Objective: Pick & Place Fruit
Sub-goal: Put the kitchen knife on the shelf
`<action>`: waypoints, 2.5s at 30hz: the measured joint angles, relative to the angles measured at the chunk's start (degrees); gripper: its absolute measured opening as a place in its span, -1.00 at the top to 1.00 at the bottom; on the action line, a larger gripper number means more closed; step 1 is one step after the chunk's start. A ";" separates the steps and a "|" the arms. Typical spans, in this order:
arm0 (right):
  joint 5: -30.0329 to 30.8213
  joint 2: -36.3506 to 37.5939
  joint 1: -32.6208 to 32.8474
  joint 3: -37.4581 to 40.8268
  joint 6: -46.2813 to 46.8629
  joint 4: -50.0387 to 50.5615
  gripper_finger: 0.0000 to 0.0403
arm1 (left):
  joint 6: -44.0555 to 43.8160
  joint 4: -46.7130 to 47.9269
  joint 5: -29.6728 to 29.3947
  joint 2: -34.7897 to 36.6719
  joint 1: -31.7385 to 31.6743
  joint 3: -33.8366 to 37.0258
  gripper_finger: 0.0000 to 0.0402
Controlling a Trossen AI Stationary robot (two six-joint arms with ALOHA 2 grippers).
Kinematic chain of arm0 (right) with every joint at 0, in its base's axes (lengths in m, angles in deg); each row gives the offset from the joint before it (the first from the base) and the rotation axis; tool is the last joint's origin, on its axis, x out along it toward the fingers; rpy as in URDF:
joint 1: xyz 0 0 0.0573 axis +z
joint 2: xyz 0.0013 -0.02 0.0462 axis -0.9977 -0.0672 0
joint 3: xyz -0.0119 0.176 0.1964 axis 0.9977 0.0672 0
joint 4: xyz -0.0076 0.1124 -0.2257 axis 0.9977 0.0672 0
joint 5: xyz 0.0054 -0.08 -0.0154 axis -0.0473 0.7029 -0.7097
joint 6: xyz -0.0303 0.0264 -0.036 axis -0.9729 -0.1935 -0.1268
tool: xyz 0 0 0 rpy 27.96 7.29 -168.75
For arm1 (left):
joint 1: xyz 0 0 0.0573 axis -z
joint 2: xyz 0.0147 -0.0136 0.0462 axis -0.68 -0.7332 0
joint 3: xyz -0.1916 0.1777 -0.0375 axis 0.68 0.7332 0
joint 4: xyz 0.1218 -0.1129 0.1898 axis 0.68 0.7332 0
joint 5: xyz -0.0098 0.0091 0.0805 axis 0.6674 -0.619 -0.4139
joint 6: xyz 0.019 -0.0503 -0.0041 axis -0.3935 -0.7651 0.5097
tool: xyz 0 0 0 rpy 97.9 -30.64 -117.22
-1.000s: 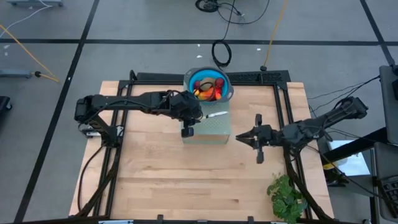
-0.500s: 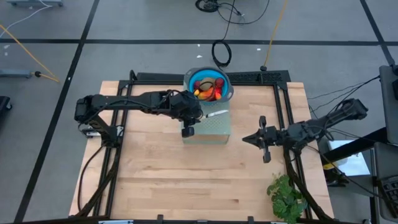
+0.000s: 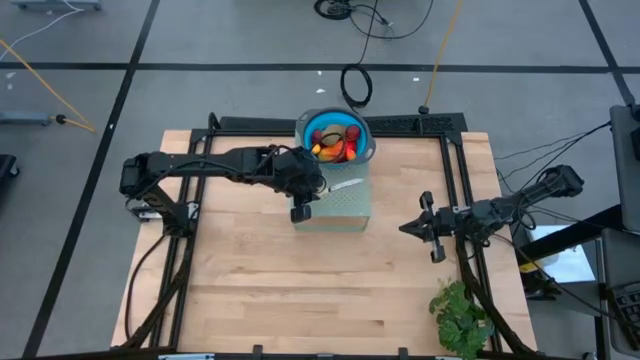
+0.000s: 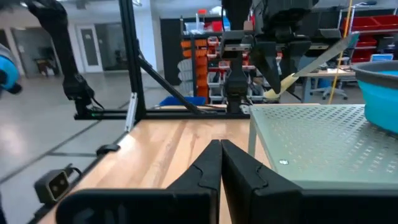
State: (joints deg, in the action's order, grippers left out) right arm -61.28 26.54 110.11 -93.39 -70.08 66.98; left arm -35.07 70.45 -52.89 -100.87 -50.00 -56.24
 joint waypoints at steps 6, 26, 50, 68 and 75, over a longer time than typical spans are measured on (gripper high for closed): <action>-1.26 4.87 0.00 0.38 0.55 2.06 0.98 | -0.40 1.28 0.21 0.00 -0.92 0.00 0.64; -0.54 5.86 0.00 0.38 1.62 2.50 0.98 | 5.87 19.77 -2.09 -13.59 -1.36 -18.67 0.69; -0.54 5.86 0.00 0.38 3.55 2.51 0.98 | 9.23 22.00 -1.77 -17.99 -1.25 -21.46 0.68; -0.54 5.86 0.01 0.38 3.56 2.52 0.98 | 11.55 23.61 -3.21 -18.01 -1.40 -21.46 0.67; -0.54 5.86 0.01 0.38 3.56 2.51 0.98 | 11.40 23.44 -3.21 -18.01 -1.38 -21.46 0.57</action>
State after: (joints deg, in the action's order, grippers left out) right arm -61.83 32.40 110.12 -93.01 -66.52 69.49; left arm -23.67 93.89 -56.09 -118.88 -51.38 -77.71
